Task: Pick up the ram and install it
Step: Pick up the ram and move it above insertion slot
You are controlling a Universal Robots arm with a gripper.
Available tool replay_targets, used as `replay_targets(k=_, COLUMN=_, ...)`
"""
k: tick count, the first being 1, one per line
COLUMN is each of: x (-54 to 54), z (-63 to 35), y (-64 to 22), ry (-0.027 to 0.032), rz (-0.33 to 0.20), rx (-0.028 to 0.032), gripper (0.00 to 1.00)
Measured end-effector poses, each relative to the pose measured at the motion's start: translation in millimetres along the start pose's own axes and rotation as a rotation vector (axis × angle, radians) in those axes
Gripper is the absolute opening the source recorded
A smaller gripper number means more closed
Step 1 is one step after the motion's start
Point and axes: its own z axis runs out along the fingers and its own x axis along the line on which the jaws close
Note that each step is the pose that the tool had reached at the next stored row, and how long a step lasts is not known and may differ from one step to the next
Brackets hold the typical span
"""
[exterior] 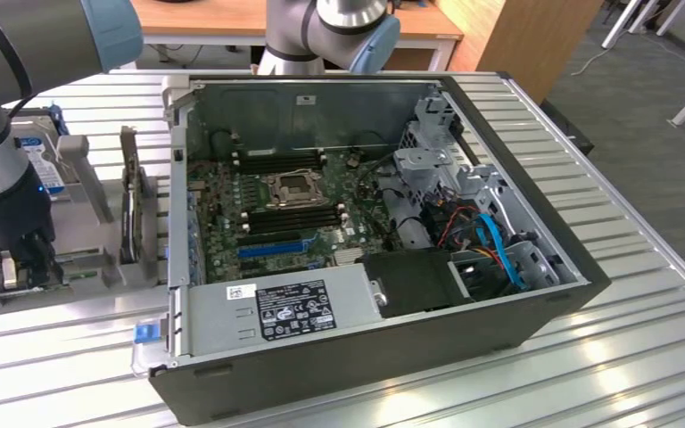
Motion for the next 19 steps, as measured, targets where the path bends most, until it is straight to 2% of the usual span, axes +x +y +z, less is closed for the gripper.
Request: replay_targets(k=19, x=0.0, z=0.0, y=0.0, ry=-0.0007, rz=0.014, rx=0.0004, gripper=0.12)
